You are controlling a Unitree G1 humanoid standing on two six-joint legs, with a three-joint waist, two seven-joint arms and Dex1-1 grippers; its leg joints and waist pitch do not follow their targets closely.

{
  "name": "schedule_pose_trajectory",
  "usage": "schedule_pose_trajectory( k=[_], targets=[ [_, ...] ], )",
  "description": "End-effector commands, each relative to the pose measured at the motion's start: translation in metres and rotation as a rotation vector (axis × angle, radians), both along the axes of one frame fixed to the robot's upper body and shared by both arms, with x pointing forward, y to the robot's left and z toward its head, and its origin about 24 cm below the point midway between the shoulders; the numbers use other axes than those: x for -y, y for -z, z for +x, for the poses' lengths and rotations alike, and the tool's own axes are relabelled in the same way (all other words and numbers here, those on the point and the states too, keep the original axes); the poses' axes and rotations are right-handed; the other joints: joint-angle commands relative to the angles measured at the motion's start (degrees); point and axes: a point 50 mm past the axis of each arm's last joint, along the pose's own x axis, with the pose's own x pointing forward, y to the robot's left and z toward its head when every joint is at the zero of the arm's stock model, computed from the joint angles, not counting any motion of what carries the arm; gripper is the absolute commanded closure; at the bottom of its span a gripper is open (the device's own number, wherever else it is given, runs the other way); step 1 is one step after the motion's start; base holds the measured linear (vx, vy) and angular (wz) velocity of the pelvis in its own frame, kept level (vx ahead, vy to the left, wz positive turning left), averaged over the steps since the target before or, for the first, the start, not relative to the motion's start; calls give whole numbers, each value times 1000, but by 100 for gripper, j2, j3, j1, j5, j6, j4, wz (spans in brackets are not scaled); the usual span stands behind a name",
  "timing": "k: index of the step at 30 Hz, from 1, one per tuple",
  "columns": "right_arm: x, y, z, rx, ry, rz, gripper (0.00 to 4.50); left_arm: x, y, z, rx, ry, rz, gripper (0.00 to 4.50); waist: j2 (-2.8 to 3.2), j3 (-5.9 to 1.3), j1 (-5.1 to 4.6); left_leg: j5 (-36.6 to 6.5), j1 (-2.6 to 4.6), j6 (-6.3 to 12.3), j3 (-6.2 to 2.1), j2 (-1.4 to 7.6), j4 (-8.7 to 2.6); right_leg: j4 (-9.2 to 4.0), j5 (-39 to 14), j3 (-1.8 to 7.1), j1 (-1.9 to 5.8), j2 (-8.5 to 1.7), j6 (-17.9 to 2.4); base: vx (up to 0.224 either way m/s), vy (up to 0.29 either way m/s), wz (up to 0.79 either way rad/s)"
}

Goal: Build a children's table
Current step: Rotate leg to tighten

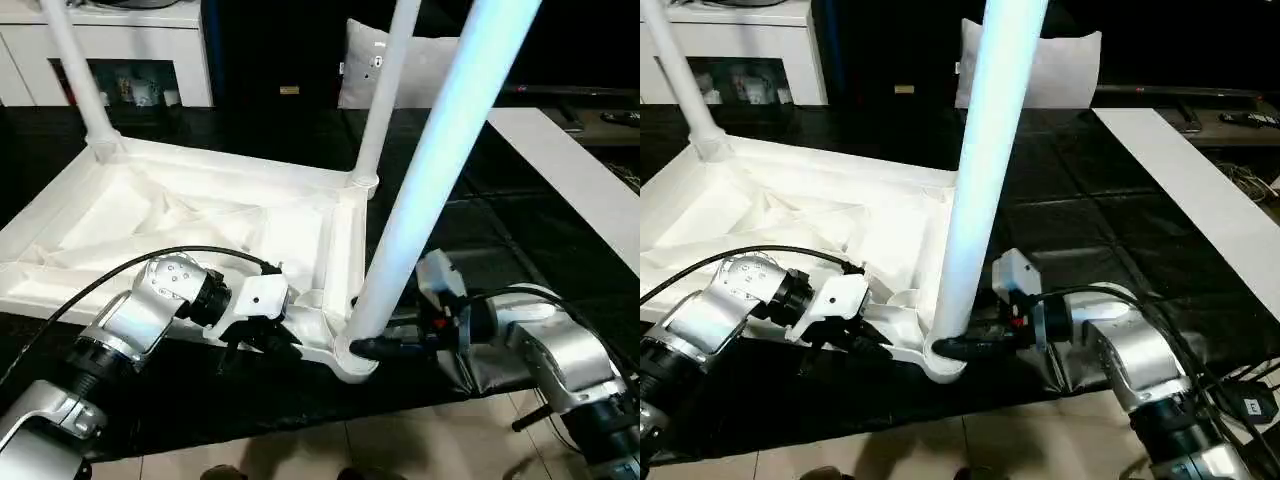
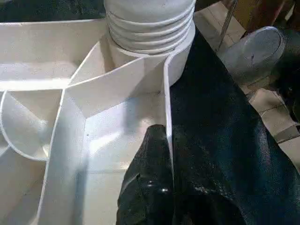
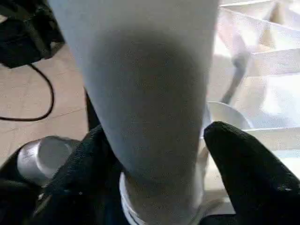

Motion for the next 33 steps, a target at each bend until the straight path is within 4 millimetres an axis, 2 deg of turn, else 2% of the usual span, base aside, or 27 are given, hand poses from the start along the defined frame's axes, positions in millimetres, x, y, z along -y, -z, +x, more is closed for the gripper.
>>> schedule_pose_trajectory(
  k=[1,8,10,13,14,16,17,19,20,21,22,23,24,25,26,27,28,29,31,33],
  targets=[
    [4,0,2,-5,-24,-21,159,11,-5,-1,14,85,-4,450,100,-445,-23,-1269,34,96,13,114,-405,-449,-1969,273,315,-373,-1058,0,0,0],
    [2,1,2,-31,-59,-31,211,11,-6,1,6,79,-9,450,88,-439,-27,-1222,22,101,3,115,-413,-434,-1944,268,323,-366,-1063,0,0,0],
    [-1,-1,1,-87,-50,24,237,10,-6,1,-8,59,-22,450,87,-438,-22,-1209,27,111,7,114,-411,-434,-1895,273,324,-365,-1078,0,0,0],
    [-4,-3,0,-122,-42,61,242,9,-6,1,-22,30,-26,450,99,-415,-21,-1266,27,103,3,110,-419,-451,-2020,270,319,-368,-1048,0,0,0],
    [-6,-3,-2,-145,-37,75,244,9,-6,3,-21,-7,-28,450,106,-395,-27,-1344,39,93,5,107,-423,-473,-2152,265,304,-362,-1016,0,0,0],
    [-7,-2,-4,-158,-27,79,245,9,-5,4,-22,-35,-27,450,82,-393,-27,-1372,38,75,2,105,-424,-489,-2354,265,308,-366,-925,0,0,0],
    [-10,0,-4,-160,12,83,245,11,-5,7,-21,-89,-36,450,112,-371,-28,-1433,41,72,-2,96,-425,-515,-2532,258,286,-370,-868,0,0,0],
    [-13,3,-4,-152,50,85,245,13,-5,10,-20,-132,-49,450,96,-368,-34,-1497,55,45,-2,93,-424,-543,-2717,251,268,-366,-781,0,0,0],
    [-13,3,-4,-152,50,85,245,13,-5,10,-20,-132,-49,450,82,-380,-48,-1487,21,47,-20,73,-427,-554,-2892,228,302,-374,-690,0,0,0],
    [-13,3,-4,-152,50,85,245,13,-5,10,-20,-132,-49,450,85,-371,-55,-1495,16,56,-25,70,-432,-569,-2995,220,296,-370,-636,0,0,0],
    [-16,6,-2,-132,115,73,245,17,-6,11,-25,-172,-66,450,112,-346,-66,-1592,42,70,-23,59,-421,-615,-3238,215,253,-368,-540,0,0,0],
    [-21,10,5,-114,232,60,245,25,-7,13,-30,-224,-91,450,120,-343,-76,-1605,45,53,-26,53,-414,-633,-3334,209,243,-375,-499,0,0,0],
    [-26,14,12,-102,345,52,245,33,-7,14,-32,-276,-113,450,110,-348,-99,-1581,29,11,-22,63,-418,-613,-3290,217,244,-365,-495,0,0,0],
    [-31,17,20,-90,481,44,246,43,-7,17,-28,-341,-135,450,91,-342,-140,-1602,25,-58,-37,43,-418,-623,-3404,180,227,-353,-459,0,0,0],
    [-34,18,24,-89,538,42,246,49,-7,19,-26,-371,-143,450,85,-346,-181,-1579,1,-118,-49,31,-420,-625,-3479,161,246,-363,-421,0,0,0],
    [-35,18,25,-89,557,42,248,50,-7,19,-24,-382,-146,450,79,-338,-257,-1611,-83,-178,-81,4,-429,-650,-3722,101,297,-358,-262,0,0,0],
    [-44,21,37,-106,753,47,249,66,-4,29,6,-500,-171,450,87,-349,-299,-1635,-72,-172,-99,-11,-420,-686,-3803,84,295,-364,-157,0,0,0],
    [-48,23,42,-109,818,40,249,73,-3,33,18,-540,-177,450,97,-365,-374,-1684,-8,-130,-97,-10,-395,-725,-3701,80,238,-366,-241,0,0,0],
    [-55,25,48,-125,917,38,249,83,-3,38,39,-607,-192,450,102,-379,-408,-1579,-21,-37,-90,-36,-398,-726,-3394,93,261,-348,-341,0,0,0],
    [-59,25,50,-129,946,42,249,87,-3,39,42,-620,-196,450,108,-362,-407,-1618,3,97,-63,-57,-393,-738,-3329,110,231,-323,-340,0,0,0]
  ],
)
